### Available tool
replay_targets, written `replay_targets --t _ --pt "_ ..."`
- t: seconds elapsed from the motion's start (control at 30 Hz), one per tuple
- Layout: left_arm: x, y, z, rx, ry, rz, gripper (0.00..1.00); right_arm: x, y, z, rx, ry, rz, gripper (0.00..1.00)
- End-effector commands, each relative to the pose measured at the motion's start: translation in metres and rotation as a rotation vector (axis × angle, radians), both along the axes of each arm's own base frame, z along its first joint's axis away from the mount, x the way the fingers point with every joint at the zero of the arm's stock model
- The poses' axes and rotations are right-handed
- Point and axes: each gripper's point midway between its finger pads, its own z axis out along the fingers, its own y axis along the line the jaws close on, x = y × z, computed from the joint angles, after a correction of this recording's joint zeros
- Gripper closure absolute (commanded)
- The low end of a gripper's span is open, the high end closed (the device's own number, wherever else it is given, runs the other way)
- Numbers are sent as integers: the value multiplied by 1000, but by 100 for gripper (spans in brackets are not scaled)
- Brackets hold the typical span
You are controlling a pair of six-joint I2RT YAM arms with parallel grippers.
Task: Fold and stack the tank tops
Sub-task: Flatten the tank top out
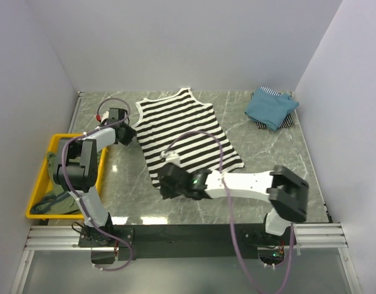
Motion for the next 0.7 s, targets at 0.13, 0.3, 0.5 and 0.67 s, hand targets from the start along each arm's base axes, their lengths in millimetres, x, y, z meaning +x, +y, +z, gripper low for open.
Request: replay_targets --t 0.13,0.3,0.5,0.67 --pt "40 6 8 21 -71 -31 64 -10 57 -10 -28 -22 25 56" --pt "47 11 -1 49 -52 -30 66 5 69 -34 -131 -53 -8 53" --pt "52 15 -9 55 -39 -21 71 26 68 -48 -231 -127 -53 45" --pt "53 16 -13 60 -35 -20 76 44 56 -58 -329 -191 -106 45"
